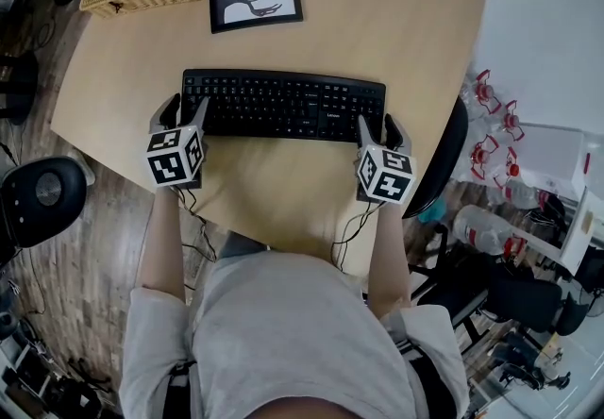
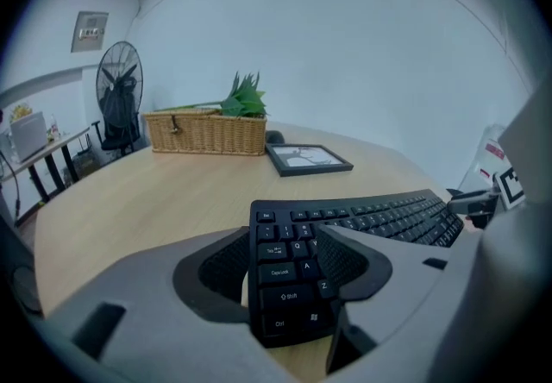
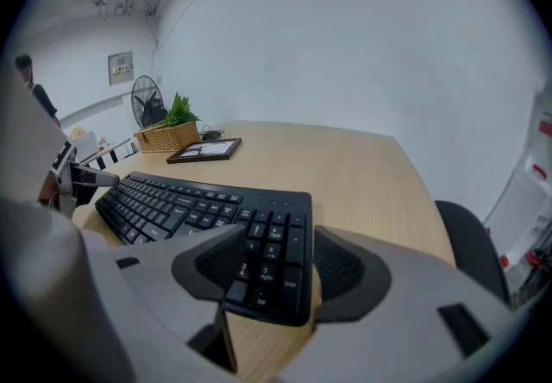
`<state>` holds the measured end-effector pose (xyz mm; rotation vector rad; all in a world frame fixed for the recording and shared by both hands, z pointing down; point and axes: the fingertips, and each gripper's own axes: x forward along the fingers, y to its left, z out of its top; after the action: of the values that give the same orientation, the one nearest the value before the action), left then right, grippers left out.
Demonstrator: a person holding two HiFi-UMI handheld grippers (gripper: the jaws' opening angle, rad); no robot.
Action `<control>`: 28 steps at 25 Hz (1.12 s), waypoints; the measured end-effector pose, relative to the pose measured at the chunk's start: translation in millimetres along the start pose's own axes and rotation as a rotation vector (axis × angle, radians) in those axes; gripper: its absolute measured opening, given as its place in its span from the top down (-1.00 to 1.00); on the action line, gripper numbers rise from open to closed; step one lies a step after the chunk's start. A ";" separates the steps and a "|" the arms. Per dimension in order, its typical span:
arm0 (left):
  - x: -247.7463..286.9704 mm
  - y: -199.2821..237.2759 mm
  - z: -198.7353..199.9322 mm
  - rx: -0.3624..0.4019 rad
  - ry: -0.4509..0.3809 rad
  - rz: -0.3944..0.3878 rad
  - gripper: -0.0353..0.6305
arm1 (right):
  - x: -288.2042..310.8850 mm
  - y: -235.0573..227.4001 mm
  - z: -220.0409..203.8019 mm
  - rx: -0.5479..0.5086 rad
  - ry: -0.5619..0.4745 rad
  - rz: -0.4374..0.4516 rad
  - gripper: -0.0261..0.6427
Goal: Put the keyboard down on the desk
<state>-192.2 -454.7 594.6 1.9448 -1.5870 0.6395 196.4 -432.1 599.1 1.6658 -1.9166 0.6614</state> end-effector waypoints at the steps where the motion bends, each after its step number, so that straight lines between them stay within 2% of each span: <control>1: -5.4 -0.2 3.7 0.031 -0.020 0.013 0.20 | -3.8 1.3 3.9 -0.018 -0.015 -0.008 0.18; 2: -11.6 0.1 7.4 0.058 -0.043 0.031 0.28 | -8.3 3.1 7.9 -0.033 -0.030 -0.010 0.21; 5: -32.7 1.7 17.9 0.102 -0.114 0.085 0.68 | -26.3 6.1 20.6 -0.041 -0.085 -0.026 0.81; 6: -39.7 1.5 21.0 0.108 -0.134 0.093 0.77 | -32.5 8.0 24.4 -0.039 -0.101 -0.022 0.84; 9: -58.0 -0.4 29.6 0.104 -0.186 0.083 0.86 | -48.5 16.3 33.2 -0.017 -0.143 0.011 0.88; 15: -97.0 -8.0 46.3 0.027 -0.294 -0.010 0.87 | -83.1 34.7 45.9 -0.004 -0.238 0.049 0.89; 21: -149.7 -23.5 63.8 0.119 -0.395 -0.028 0.87 | -130.9 51.5 58.3 0.007 -0.319 0.045 0.89; 28: -205.4 -39.2 81.0 0.122 -0.495 -0.085 0.87 | -184.2 68.5 63.5 0.018 -0.408 0.033 0.89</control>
<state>-191.4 -354.7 393.9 2.3789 -1.7656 0.2294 145.9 -328.4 427.8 1.8969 -2.2228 0.3687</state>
